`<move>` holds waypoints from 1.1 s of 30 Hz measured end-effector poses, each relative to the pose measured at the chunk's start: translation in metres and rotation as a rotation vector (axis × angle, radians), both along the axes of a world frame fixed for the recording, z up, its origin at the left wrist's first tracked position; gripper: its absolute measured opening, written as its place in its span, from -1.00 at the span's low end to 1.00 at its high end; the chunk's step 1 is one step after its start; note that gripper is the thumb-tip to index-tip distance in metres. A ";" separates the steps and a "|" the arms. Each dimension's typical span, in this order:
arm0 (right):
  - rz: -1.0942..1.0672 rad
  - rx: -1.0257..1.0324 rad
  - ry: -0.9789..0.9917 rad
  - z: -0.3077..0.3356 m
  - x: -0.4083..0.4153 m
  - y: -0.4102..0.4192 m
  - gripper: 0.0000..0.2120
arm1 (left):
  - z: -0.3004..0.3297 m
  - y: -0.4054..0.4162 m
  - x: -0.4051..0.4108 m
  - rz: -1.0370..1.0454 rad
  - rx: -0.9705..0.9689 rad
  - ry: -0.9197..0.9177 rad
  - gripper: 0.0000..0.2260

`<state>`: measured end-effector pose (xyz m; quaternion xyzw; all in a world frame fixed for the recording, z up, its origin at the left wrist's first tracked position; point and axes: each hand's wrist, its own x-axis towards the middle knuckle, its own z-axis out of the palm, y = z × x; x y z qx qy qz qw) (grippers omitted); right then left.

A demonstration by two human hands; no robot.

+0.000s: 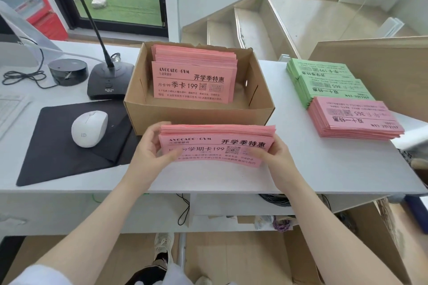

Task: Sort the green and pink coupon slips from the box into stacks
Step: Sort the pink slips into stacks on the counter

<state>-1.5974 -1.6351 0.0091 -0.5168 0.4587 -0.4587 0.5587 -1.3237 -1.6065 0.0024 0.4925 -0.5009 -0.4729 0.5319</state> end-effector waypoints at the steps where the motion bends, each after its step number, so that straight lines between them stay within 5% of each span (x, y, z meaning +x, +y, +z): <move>1: -0.001 -0.008 0.003 0.001 -0.002 -0.001 -0.63 | -0.001 -0.001 0.002 -0.015 0.001 -0.013 -0.50; 4: -0.014 -0.037 0.010 0.006 0.002 -0.002 -0.51 | 0.005 -0.004 -0.003 -0.043 -0.012 0.045 -0.57; 9: -0.284 -0.105 -0.049 0.026 0.019 -0.010 -0.83 | 0.026 -0.014 -0.025 0.195 -0.048 0.104 -0.87; 11: -0.344 -0.103 -0.009 0.027 0.023 -0.013 -0.87 | 0.027 -0.017 -0.030 0.271 -0.035 0.076 -0.83; 14: -0.328 -0.088 0.072 0.024 0.029 -0.013 -0.76 | 0.026 -0.018 -0.032 0.251 -0.029 0.110 -0.79; 18: -0.240 -0.057 -0.017 0.022 0.023 -0.011 -0.96 | 0.020 -0.017 -0.026 0.192 -0.060 0.113 -0.93; 21: -0.072 -0.011 0.018 0.010 0.013 -0.003 -0.74 | 0.007 -0.010 -0.018 0.065 -0.012 0.011 -0.66; 33: -0.088 -0.013 0.108 -0.005 0.014 0.005 -0.72 | -0.005 -0.005 -0.023 -0.023 0.079 -0.240 -0.68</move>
